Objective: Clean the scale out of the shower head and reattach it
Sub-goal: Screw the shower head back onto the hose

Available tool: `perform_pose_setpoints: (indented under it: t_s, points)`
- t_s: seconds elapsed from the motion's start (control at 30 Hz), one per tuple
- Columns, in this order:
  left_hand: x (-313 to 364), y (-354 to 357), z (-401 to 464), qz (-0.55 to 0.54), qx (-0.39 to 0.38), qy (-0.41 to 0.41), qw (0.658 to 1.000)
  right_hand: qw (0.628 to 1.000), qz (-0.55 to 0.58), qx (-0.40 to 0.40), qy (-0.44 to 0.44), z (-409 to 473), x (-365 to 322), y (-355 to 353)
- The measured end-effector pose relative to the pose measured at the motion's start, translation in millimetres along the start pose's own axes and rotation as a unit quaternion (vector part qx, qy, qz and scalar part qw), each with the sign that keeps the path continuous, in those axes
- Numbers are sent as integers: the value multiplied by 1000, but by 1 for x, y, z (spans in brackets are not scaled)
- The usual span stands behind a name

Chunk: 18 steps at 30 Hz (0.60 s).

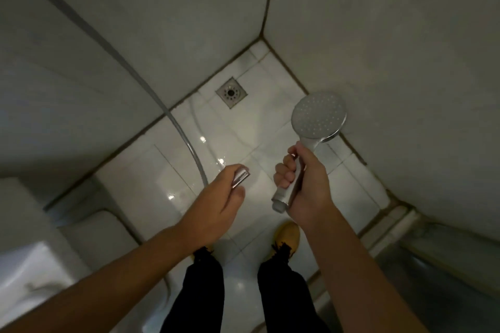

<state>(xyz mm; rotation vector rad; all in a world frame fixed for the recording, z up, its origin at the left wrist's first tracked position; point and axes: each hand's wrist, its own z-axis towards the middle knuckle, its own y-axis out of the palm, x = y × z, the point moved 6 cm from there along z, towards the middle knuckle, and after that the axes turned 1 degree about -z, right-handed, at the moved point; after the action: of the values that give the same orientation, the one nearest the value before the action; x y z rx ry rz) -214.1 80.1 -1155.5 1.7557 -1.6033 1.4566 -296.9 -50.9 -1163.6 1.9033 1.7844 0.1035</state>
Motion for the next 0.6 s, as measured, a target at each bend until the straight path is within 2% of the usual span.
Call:
perform_pose_setpoints:
  t_s: [0.23,0.4,0.6]
  points:
    - [170,-72,-77,-56,104,40,992,995,73,-59,-23,-159,-69,99]
    - [279,-112,-137,-65,130,91,985,983,148,-105,-34,-253,-103,154]
    - [373,-137,-193,-121,165,104,973,970,180,-152,-57,-338,-129,198]
